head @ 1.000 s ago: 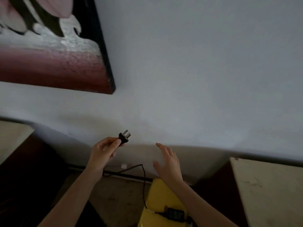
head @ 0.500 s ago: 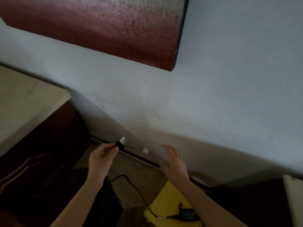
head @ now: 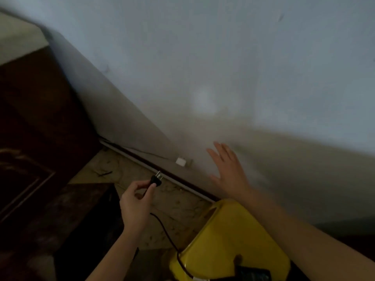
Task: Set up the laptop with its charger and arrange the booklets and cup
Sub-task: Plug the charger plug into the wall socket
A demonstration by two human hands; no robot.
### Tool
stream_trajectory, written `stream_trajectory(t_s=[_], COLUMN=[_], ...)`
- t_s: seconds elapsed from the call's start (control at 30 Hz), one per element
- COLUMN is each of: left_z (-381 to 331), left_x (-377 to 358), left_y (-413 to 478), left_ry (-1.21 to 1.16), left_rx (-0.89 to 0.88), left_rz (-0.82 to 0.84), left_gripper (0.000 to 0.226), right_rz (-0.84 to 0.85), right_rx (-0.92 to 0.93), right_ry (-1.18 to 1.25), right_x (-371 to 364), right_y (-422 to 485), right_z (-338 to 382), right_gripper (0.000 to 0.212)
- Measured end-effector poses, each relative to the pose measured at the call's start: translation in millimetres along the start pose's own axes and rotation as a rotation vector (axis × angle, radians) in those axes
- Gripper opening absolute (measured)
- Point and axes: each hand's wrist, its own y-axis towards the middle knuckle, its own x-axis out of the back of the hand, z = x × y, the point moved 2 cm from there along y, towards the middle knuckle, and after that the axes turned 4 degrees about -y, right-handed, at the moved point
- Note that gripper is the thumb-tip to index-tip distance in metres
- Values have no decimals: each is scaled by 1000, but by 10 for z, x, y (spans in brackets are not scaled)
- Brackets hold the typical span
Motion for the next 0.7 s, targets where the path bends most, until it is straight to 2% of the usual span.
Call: stream_trajectory(t_s=[0.17, 0.3, 0.4, 0.5, 0.6, 0.7], left_z=[756, 1255, 1522, 1723, 1892, 2060], left_x=[-378, -733, -1000, -1251, -1423, -1568], left_y=[-94, 61, 268, 535, 828, 1060], left_ry=[2, -24, -33, -64, -54, 30], left_rx=[59, 88, 52, 6, -38, -91], left_rz=[-37, -37, -8, 23, 24, -16], left_gripper=[10, 10, 11, 8, 6, 4], right_rz=[4, -42, -8, 29, -71, -162], right_rx=[141, 253, 296, 294, 318, 325], right_ry=[-283, -516, -640, -736, -809, -871], right_x=[-473, -823, -1141, -1442, -1626, -1698], right_y=[281, 584, 721, 812, 882, 908], right_z=[-215, -209, -243, -313, -396, -461], right_gripper=[85, 107, 117, 109, 87, 82])
